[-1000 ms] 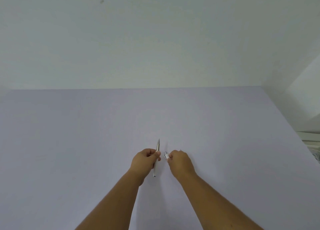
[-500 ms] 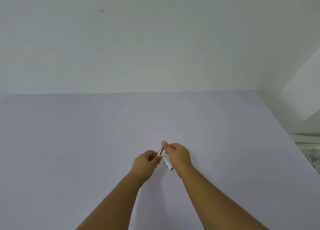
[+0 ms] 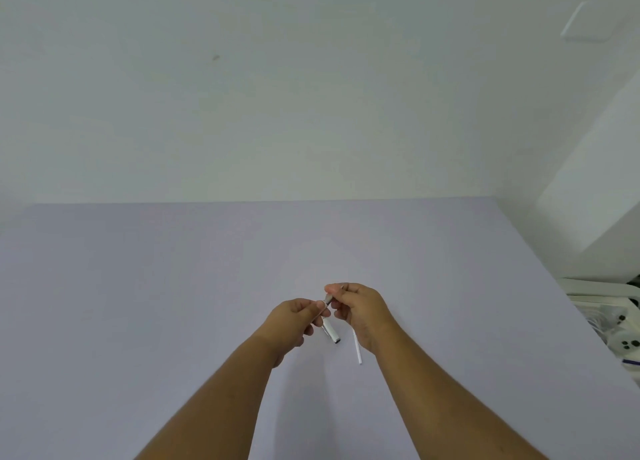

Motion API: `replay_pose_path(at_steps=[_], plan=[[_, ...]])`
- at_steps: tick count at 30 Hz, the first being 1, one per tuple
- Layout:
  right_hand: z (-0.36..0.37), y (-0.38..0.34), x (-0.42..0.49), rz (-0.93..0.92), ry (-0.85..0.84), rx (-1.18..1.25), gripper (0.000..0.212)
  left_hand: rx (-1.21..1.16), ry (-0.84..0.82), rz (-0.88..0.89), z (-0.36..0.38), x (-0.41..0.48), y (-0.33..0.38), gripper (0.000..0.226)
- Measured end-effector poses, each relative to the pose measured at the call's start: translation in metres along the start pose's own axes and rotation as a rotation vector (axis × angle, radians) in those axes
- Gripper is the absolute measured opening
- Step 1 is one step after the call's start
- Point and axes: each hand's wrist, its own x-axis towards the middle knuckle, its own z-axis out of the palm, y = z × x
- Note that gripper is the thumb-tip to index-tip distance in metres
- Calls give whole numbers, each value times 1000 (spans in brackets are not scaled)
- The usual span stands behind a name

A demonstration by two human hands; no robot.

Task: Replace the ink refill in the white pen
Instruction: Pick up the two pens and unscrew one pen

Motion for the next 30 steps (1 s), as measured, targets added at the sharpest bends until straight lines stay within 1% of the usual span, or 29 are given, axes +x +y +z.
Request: replay_pose_path(at_steps=[2, 4, 6, 8, 9, 11, 12, 13, 15, 17, 18, 19, 20, 21, 22, 24, 26, 28, 30], plan=[[-3, -3, -4, 51, 8, -91, 20, 33, 10, 26, 1, -5, 2, 26], [-6, -5, -8, 41, -6, -174, 17, 47, 21, 53, 3, -10, 2, 24], [-9, -6, -13, 5, -56, -115, 7, 59, 32, 77, 6, -14, 3, 23], [-12, -9, -16, -5, -85, -47, 8, 79, 42, 101, 9, -17, 5, 22], [-12, -13, -19, 13, -76, -50, 3, 92, 45, 109, 10, -18, 7, 22], [-13, -16, -20, 46, -4, -150, 19, 114, 51, 119, 12, -20, 9, 22], [-13, -17, -21, 42, 25, -207, 21, 123, 56, 126, 12, -21, 10, 22], [-13, -18, -22, 24, 27, -231, 18, 134, 61, 131, 12, -22, 10, 22], [-15, -21, -24, -14, -24, -199, 7, 153, 71, 144, 12, -23, 12, 22], [-17, -25, -25, -25, -62, -126, 9, 166, 75, 153, 12, -23, 16, 22], [-18, -27, -26, -8, -59, -100, 4, 171, 75, 157, 13, -23, 18, 21], [-19, -29, -27, 22, -34, -93, 9, 175, 75, 161, 14, -24, 19, 21], [-20, -30, -26, 45, 3, -122, 18, 180, 76, 165, 15, -24, 20, 20], [-21, -30, -26, 56, 32, -165, 23, 187, 78, 167, 15, -24, 21, 19], [-22, -30, -26, 48, 35, -190, 21, 196, 81, 168, 15, -24, 22, 18], [-24, -30, -26, 16, -14, -187, 7, 218, 90, 167, 16, -24, 23, 17], [-27, -31, -25, -8, -58, -150, 9, 224, 97, 165, 17, -24, 23, 17], [-26, -33, -26, 33, -59, -133, 6, 225, 97, 163, 18, -24, 23, 17], [-27, -33, -25, 63, -7, -206, 21, 233, 94, 164, 18, -24, 24, 17]])
